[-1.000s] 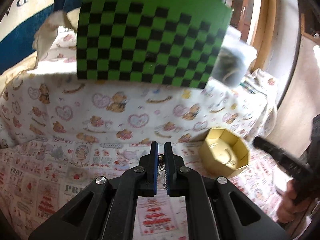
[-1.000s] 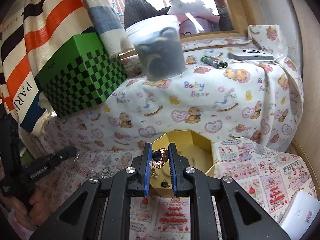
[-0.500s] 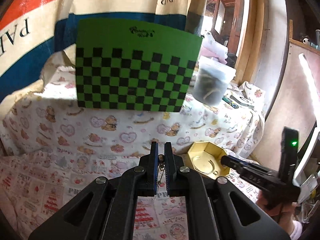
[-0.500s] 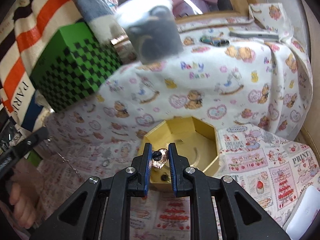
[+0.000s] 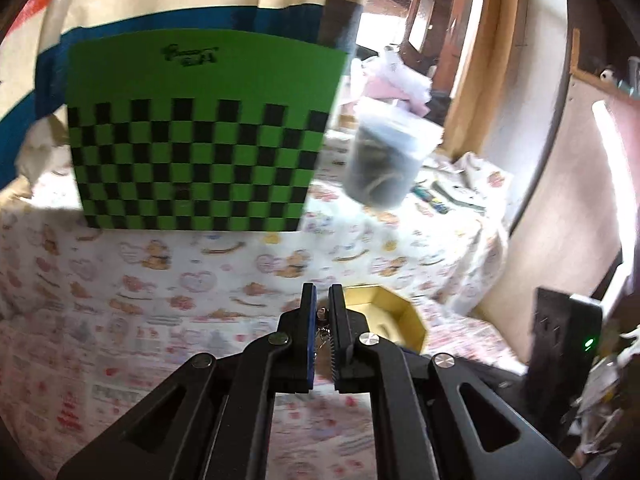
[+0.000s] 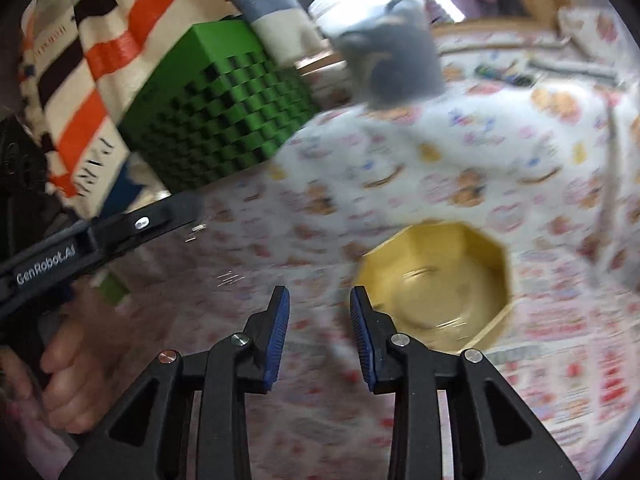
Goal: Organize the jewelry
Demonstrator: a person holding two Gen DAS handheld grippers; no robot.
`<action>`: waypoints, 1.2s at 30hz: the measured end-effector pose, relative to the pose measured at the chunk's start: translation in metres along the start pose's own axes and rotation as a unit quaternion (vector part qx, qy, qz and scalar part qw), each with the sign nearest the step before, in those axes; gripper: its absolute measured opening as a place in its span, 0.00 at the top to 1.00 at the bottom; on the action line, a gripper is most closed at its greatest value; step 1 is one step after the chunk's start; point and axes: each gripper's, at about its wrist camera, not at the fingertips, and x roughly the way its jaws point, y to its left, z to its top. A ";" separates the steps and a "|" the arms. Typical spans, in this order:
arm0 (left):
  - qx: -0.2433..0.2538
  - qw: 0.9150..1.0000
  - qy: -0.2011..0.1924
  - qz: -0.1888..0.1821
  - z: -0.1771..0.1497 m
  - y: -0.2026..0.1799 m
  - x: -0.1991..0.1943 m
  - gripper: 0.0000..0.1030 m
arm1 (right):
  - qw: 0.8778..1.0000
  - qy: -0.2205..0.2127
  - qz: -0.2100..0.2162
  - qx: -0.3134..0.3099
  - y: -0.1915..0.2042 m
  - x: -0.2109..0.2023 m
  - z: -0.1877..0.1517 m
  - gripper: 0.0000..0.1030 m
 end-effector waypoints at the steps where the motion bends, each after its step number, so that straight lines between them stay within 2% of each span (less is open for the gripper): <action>1: -0.002 1.000 0.003 -0.008 0.000 -0.003 0.001 0.95 | 1.000 -0.001 0.007 -0.002 0.002 0.000 0.000 0.68; 6: -0.019 0.999 0.024 -0.045 -0.007 -0.011 0.011 0.95 | 1.000 -0.008 0.018 -0.020 0.014 -0.002 -0.003 0.68; 10: -0.027 0.997 0.032 -0.058 -0.013 -0.015 0.017 0.95 | 1.000 -0.007 0.010 -0.025 0.016 0.000 -0.004 0.69; 11: -0.027 0.997 0.033 -0.059 -0.014 -0.015 0.017 0.95 | 1.000 -0.007 0.007 -0.026 0.016 0.001 -0.004 0.73; 13: -0.029 0.997 0.034 -0.061 -0.016 -0.016 0.018 0.95 | 1.000 -0.005 0.006 -0.028 0.016 0.003 -0.004 0.96; 16: -0.028 0.997 0.031 -0.057 -0.017 -0.016 0.019 0.95 | 0.999 -0.018 -0.004 -0.035 0.018 -0.001 -0.005 0.97; 21: -0.014 1.000 0.014 -0.023 -0.020 -0.013 0.023 0.95 | 0.998 -0.037 0.007 -0.056 0.027 -0.014 -0.004 0.97; 29: -0.057 0.997 0.034 -0.040 -0.028 0.005 0.040 0.95 | 0.997 -0.019 0.025 -0.067 0.034 -0.010 -0.007 0.97; 36: -0.089 0.994 0.047 -0.032 -0.036 0.017 0.054 0.94 | 0.999 -0.022 0.007 -0.049 0.028 -0.013 -0.005 0.97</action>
